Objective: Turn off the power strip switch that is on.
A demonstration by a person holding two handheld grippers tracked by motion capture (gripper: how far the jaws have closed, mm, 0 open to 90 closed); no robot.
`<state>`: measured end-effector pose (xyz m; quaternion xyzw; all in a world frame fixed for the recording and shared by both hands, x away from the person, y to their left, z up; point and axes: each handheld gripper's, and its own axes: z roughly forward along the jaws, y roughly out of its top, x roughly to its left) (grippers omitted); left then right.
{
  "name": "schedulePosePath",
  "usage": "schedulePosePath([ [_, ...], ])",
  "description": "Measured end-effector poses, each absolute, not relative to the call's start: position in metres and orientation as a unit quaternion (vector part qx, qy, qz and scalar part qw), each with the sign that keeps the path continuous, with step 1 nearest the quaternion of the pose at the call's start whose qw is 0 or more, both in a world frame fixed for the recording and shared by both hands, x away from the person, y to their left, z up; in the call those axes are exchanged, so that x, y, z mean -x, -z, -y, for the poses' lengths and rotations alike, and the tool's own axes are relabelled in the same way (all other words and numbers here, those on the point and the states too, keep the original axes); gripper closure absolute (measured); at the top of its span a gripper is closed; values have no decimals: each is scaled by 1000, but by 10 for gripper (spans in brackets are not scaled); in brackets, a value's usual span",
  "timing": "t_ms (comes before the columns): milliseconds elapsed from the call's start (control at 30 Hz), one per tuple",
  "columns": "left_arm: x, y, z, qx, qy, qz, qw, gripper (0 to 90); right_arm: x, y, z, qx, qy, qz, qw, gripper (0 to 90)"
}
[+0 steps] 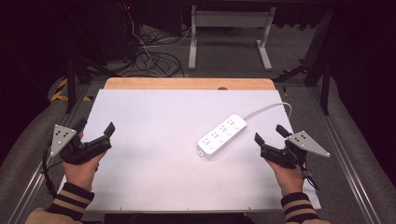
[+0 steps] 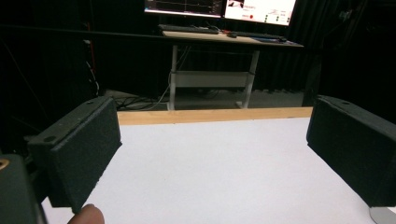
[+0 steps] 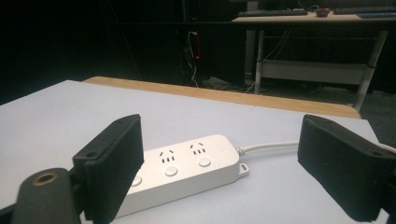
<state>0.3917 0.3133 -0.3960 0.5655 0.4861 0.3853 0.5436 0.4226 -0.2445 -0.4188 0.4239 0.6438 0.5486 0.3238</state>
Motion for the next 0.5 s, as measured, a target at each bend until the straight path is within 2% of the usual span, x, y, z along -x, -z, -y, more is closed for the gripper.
schedulePosePath([
  [500, -395, 395, -310, -567, -383, -481, 549, 35, -418, 420, 245, -422, -543, -649, 327, 152],
])
